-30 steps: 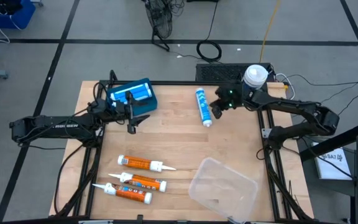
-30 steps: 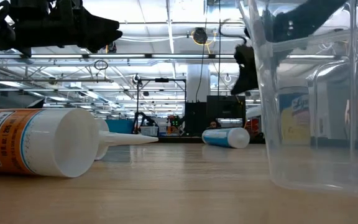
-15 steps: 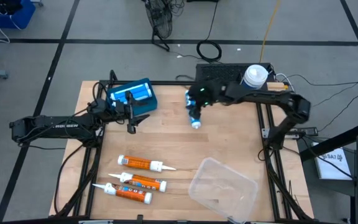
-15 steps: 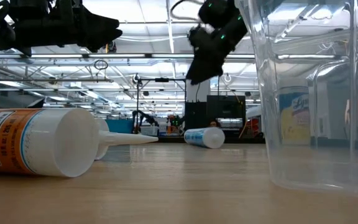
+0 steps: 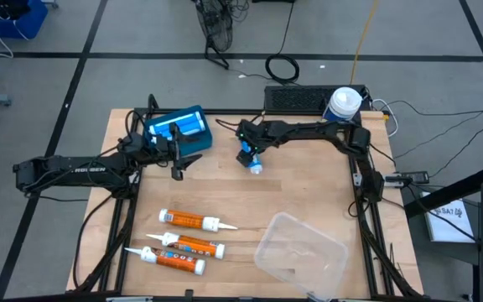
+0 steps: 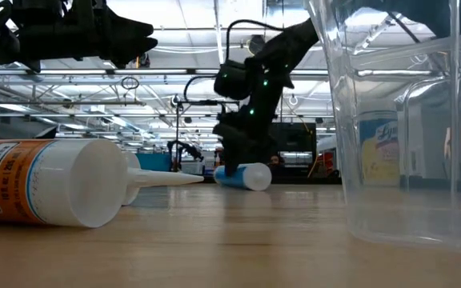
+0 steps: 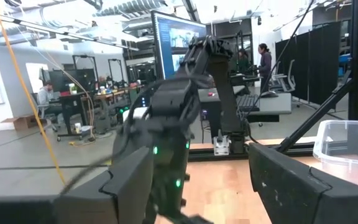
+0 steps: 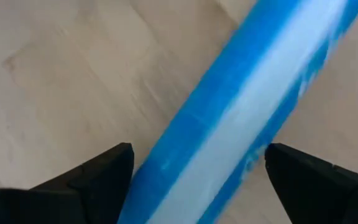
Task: Pick & place silicon tubes, Sealant and Lysol wipes
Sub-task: Put the blue sealant into the blue bin
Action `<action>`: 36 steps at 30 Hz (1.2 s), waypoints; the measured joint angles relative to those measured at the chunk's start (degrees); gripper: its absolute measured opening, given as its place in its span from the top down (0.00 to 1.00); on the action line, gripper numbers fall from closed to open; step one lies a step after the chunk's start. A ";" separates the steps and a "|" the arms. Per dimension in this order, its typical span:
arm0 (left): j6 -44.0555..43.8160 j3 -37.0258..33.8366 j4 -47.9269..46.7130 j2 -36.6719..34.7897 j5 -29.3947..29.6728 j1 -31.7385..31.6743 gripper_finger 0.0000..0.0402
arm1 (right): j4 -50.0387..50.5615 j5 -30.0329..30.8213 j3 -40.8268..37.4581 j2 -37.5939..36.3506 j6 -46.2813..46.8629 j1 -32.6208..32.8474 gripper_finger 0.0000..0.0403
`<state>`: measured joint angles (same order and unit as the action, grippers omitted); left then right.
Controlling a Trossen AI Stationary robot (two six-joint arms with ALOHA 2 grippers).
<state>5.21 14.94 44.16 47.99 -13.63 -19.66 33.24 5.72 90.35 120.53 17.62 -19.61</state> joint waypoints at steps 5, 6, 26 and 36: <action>0.02 0.00 0.00 0.00 0.00 0.00 0.37 | 2.17 0.07 0.02 1.77 -0.30 0.23 0.16; 0.02 0.00 0.01 0.00 0.01 -0.02 0.38 | 2.86 0.02 0.02 1.82 -0.10 0.23 0.16; 0.02 0.00 -0.08 -0.02 0.00 -0.02 0.37 | 4.45 -2.99 -0.02 1.31 -22.38 4.20 0.23; 0.02 0.00 -0.31 -0.02 0.02 -0.02 0.33 | 5.20 -2.95 -0.04 1.31 -23.49 8.03 0.23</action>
<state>5.23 14.94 43.86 47.97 -13.61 -19.68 38.45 2.76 90.30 121.84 -5.87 -11.58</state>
